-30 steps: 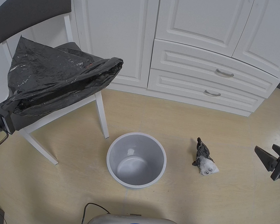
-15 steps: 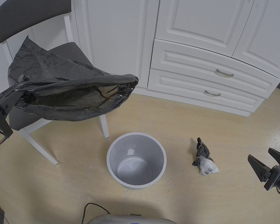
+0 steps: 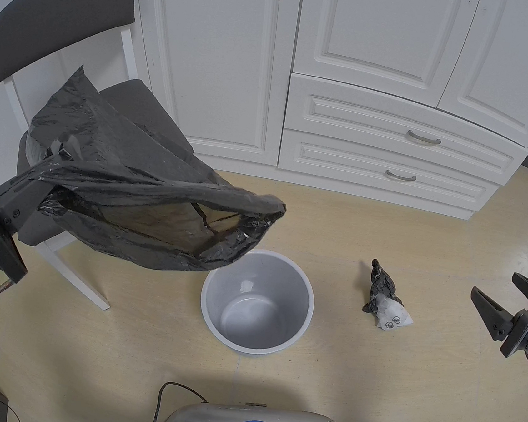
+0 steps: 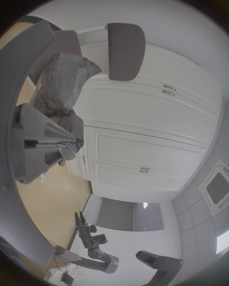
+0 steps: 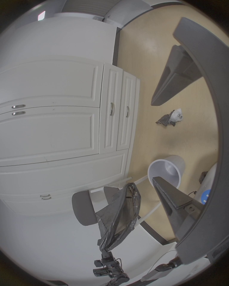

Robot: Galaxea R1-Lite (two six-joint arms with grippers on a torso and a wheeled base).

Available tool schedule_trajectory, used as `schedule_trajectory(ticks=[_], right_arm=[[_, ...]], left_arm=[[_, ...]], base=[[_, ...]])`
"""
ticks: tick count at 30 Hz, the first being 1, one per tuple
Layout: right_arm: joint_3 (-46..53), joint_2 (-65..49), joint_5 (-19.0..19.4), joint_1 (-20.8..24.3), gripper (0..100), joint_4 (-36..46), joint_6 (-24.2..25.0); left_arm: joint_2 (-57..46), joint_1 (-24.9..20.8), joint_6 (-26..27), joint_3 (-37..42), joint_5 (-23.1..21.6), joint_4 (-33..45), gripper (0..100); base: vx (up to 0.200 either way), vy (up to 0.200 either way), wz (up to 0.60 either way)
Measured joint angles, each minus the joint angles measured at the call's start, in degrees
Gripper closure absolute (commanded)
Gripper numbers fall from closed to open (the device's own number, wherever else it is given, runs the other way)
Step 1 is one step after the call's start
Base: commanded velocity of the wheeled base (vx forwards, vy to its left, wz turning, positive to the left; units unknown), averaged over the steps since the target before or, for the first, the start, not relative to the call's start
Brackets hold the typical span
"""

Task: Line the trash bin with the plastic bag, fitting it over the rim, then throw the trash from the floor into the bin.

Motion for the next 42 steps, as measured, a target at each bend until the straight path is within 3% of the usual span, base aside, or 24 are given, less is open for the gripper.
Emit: schedule_trajectory(ticks=[9, 15, 18, 22, 28, 35, 42], right_arm=[[-0.3, -0.6, -0.7, 0.1, 0, -0.1, -0.3], [-6.3, 4.1, -0.8, 2.7, 0, -0.2, 0.1], [-8.8, 7.2, -1.6, 5.4, 0, -0.5, 1.4], [-10.7, 12.2, -4.4, 12.7, 0, -1.3, 4.8], [-11.7, 20.1, -6.9, 19.5, 0, -3.6, 7.9], [-12.0, 28.7, -9.6, 21.5, 0, -15.4, 10.8], [-12.3, 34.7, -10.8, 21.8, 0, -18.7, 11.5]], left_arm=[[0.7, -8.1, -1.9, -1.5, 7.4, -0.3, 100], [2.6, -12.9, -1.9, -4.3, 12.0, -0.5, 100], [4.6, -13.6, -1.9, -6.7, 12.9, -0.7, 100], [7.3, -14.8, -2.0, -9.9, 13.7, -0.8, 100], [9.5, -19.1, -1.9, -12.2, 16.6, -1.0, 100], [8.2, -22.2, -1.5, -13.3, 17.9, -1.1, 100], [4.6, -23.7, 1.0, -13.4, 18.0, -0.9, 100]], base=[[0.000, 0.000, 0.00], [0.000, 0.000, 0.00], [0.000, 0.000, 0.00], [0.000, 0.000, 0.00], [0.000, 0.000, 0.00], [0.000, 0.000, 0.00], [0.000, 0.000, 0.00]])
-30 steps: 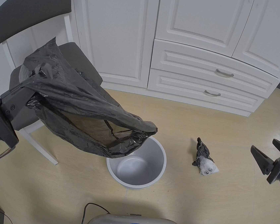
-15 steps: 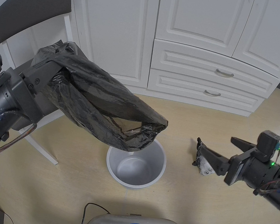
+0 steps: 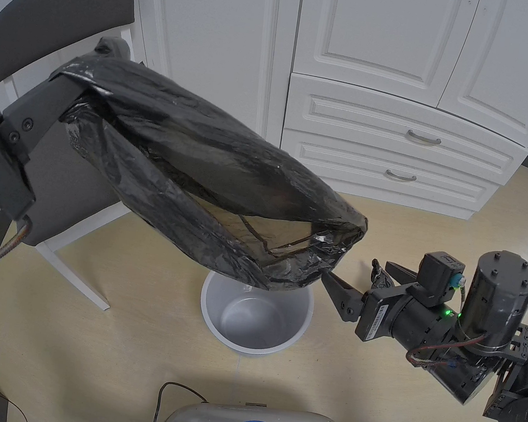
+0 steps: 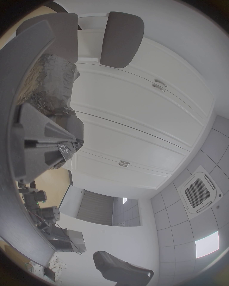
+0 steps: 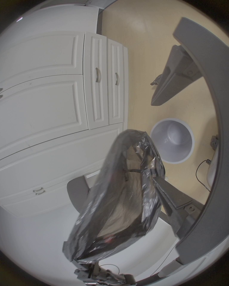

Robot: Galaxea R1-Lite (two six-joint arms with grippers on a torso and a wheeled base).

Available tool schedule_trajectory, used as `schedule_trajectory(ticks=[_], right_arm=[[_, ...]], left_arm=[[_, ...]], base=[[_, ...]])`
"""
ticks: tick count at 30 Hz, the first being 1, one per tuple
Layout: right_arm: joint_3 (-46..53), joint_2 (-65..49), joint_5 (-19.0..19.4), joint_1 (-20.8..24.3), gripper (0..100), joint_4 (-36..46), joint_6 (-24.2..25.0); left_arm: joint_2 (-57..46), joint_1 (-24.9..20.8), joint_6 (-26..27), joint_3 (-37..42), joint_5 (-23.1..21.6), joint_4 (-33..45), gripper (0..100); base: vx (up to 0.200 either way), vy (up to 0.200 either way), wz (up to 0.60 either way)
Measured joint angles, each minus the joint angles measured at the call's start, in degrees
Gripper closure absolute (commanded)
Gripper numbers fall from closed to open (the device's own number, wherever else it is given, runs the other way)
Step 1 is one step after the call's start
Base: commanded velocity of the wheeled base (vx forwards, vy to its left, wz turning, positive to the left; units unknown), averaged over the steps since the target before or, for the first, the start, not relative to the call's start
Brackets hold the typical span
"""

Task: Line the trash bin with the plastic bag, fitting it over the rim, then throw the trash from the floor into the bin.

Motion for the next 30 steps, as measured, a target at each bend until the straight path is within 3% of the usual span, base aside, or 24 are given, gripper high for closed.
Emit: schedule_trajectory(ticks=[12, 30], right_arm=[[-3.8, 1.5, -0.2, -0.8, 0, 0.0, 7.6], [-5.6, 1.2, 0.8, -0.4, 0, 0.1, 13.8]], left_arm=[[-2.6, -2.8, 0.2, 0.4, -0.1, 0.2, 100], [-6.2, -6.0, 1.0, -0.2, -0.4, -0.1, 100]], base=[[0.000, 0.000, 0.00], [0.000, 0.000, 0.00]])
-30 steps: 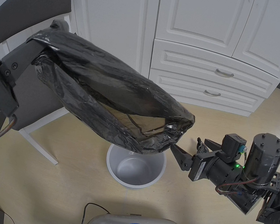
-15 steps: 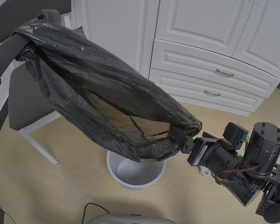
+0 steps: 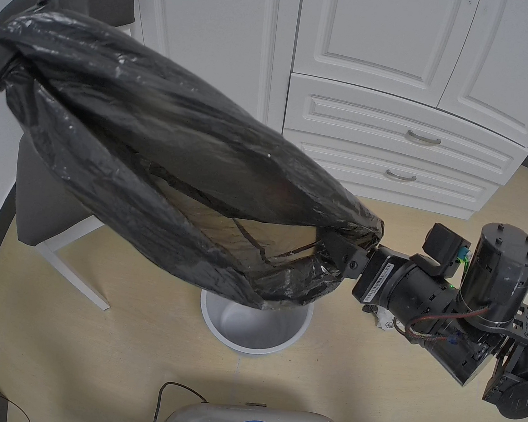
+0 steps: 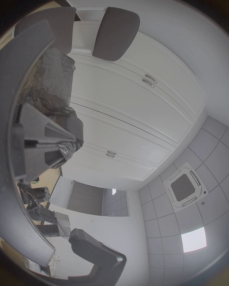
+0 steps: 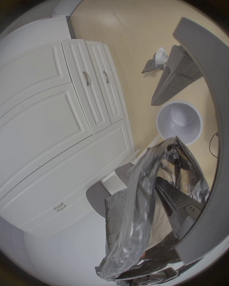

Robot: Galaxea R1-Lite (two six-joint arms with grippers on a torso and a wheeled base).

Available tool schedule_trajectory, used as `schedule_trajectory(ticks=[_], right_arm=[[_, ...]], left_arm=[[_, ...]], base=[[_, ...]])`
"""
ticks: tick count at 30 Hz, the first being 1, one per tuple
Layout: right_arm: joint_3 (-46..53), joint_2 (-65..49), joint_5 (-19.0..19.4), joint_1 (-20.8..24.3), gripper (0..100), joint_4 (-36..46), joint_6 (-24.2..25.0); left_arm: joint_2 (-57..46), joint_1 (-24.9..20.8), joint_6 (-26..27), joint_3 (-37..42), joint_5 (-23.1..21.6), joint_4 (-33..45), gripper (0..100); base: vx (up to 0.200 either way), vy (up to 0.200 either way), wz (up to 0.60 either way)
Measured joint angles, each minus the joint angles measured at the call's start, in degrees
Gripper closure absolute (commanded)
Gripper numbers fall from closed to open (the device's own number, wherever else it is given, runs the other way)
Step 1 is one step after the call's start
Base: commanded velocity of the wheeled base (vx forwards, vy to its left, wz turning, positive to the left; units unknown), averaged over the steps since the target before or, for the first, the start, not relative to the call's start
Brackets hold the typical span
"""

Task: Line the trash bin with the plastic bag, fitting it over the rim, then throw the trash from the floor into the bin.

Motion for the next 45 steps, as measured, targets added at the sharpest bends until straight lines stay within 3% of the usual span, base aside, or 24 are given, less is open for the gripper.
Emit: schedule_trajectory(ticks=[8, 16, 29, 45], right_arm=[[-0.2, 2.1, 2.8, 0.9, 0, -2.2, 4.0], [0.4, 5.8, 3.1, 1.1, 0, -11.1, 4.5], [1.1, 10.1, 2.7, 1.7, 0, -13.6, 4.5], [1.1, 12.3, 3.0, -0.7, 0, -13.5, 3.9]], left_arm=[[-2.0, -1.2, 0.0, -0.4, -0.2, 0.0, 100], [-2.9, -1.4, -0.1, -0.4, -1.1, 0.0, 100], [-3.3, -1.4, -0.2, -0.3, -1.3, 0.0, 100], [-4.0, -1.4, -0.2, -0.5, -1.4, 0.0, 100]], base=[[0.000, 0.000, 0.00], [0.000, 0.000, 0.00], [0.000, 0.000, 0.00], [0.000, 0.000, 0.00]])
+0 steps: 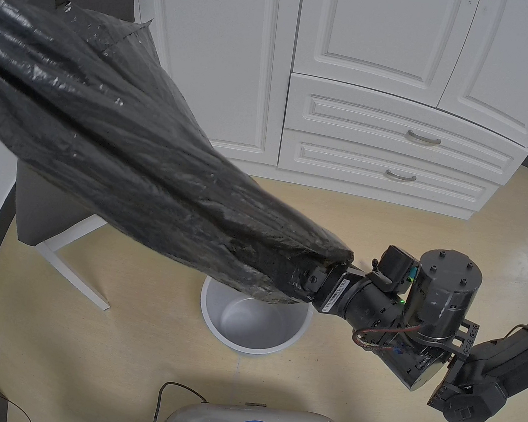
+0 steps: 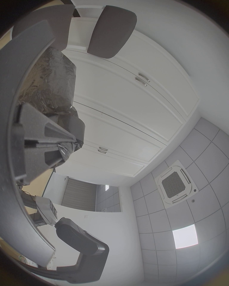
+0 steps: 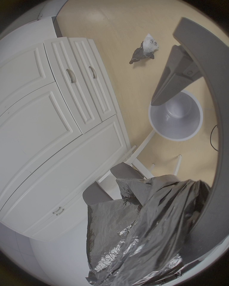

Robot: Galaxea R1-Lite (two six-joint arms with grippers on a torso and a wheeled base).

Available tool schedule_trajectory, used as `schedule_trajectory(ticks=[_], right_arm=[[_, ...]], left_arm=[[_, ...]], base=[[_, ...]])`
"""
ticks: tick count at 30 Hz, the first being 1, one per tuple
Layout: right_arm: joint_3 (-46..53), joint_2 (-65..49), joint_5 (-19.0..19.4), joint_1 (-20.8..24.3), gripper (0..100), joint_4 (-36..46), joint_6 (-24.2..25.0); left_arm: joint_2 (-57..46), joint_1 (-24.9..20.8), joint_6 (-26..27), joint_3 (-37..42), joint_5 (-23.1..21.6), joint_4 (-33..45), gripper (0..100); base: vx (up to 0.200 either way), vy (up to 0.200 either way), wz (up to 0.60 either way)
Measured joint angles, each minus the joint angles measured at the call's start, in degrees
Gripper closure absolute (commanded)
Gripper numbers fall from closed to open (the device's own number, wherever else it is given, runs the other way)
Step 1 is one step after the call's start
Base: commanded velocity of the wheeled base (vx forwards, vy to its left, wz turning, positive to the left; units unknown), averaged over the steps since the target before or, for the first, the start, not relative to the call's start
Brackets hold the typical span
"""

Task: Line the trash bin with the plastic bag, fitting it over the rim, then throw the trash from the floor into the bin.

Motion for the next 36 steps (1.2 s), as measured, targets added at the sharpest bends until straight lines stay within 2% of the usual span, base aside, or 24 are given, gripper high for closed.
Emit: schedule_trajectory(ticks=[15, 16, 29, 34, 36], right_arm=[[0.7, -3.4, 0.2, 2.8, 0, -0.4, 0.5], [0.7, -3.5, 0.2, 2.9, 100, -0.4, 0.5], [0.8, -4.9, 0.2, 3.3, 100, -0.4, 0.4], [1.0, -7.3, 0.1, 3.4, 100, 0.2, -1.0], [1.2, -8.5, 0.0, 3.4, 100, 0.3, -3.0]], left_arm=[[0.0, 0.0, -0.3, 0.0, 0.0, 0.3, 100], [0.0, 0.0, -0.3, 0.0, 0.0, 0.3, 100], [0.2, -0.1, -0.5, 0.1, 0.0, 0.4, 100], [0.7, -0.1, -1.8, 0.1, 0.0, 1.0, 100], [1.0, 0.0, -2.2, 0.2, 0.0, 2.0, 100]], base=[[0.000, 0.000, 0.00], [0.000, 0.000, 0.00], [0.000, 0.000, 0.00], [0.000, 0.000, 0.00], [0.000, 0.000, 0.00]])
